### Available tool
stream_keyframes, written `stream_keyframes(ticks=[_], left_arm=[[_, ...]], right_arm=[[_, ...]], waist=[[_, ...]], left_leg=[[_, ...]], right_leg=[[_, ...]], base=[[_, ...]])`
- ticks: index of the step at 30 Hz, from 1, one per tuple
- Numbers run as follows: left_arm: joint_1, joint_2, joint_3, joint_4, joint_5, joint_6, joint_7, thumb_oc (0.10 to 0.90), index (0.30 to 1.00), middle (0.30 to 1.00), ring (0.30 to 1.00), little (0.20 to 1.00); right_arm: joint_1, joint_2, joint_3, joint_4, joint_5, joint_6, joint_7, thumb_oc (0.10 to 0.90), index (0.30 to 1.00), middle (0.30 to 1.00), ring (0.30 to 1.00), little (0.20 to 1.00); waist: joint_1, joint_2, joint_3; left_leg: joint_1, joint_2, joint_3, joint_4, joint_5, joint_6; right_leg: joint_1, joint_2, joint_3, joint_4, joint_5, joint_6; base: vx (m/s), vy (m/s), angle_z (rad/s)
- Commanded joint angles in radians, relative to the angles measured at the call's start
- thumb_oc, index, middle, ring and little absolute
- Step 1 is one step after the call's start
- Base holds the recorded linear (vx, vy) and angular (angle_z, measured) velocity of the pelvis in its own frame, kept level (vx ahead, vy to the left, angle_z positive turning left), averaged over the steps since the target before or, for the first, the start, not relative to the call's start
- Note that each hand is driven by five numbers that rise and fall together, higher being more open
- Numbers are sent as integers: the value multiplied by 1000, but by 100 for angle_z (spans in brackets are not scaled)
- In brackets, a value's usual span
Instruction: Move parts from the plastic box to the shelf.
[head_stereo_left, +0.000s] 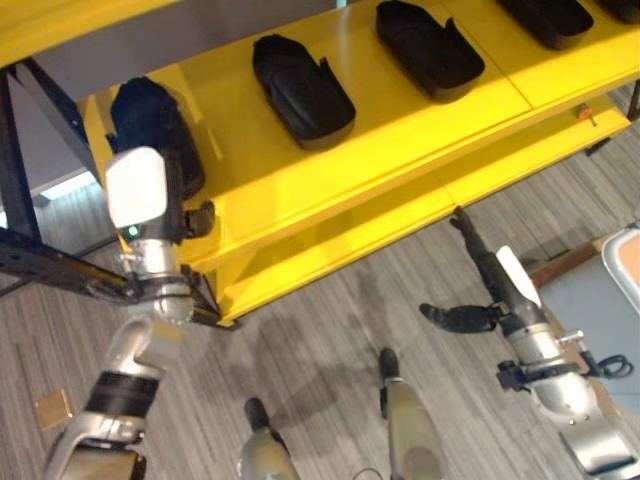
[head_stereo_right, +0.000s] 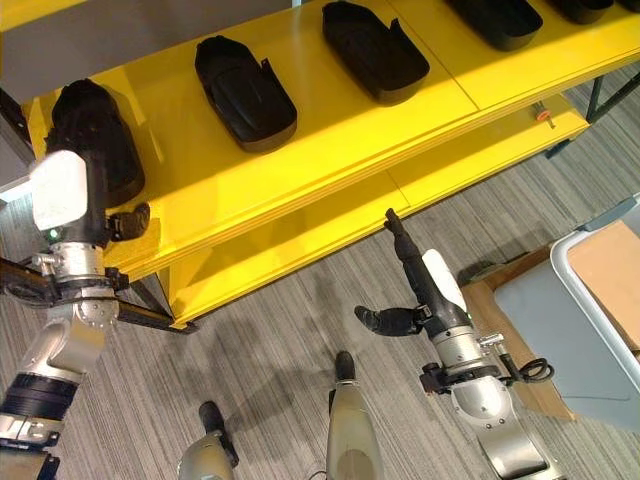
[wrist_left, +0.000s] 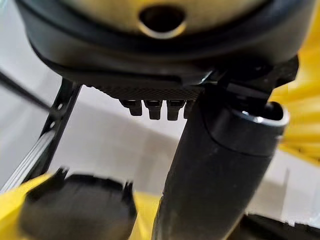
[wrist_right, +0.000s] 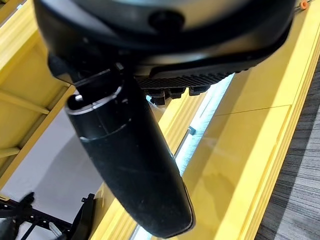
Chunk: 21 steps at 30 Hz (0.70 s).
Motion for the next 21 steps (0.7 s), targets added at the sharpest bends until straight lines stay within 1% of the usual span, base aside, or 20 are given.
stream_keyframes(ticks=[1,9,21], left_arm=[[-74,78,15,-26,69,-29,80,900,1000,1000,1000,1000],[-120,91,-42,119,69,1,63,900,1000,1000,1000,1000],[-112,77,-60,216,30,17,46,900,1000,1000,1000,1000]], right_arm=[[-21,-15,-62,-142,-6,-105,-42,900,1000,1000,1000,1000],[-8,-21,-66,-145,-4,-108,-41,900,1000,1000,1000,1000],[-10,-28,-65,-149,-7,-104,-41,900,1000,1000,1000,1000]], waist=[[-3,-29,-97],[-10,-39,-87],[-13,-50,-68]], left_leg=[[-84,6,-71,54,82,26],[-109,7,-72,74,78,25],[-141,13,-75,97,76,25]], right_leg=[[29,5,-6,47,8,-5],[6,7,0,55,13,-4],[-24,11,8,66,19,-6]], base=[[0,0,0],[-2,1,0],[0,0,0]])
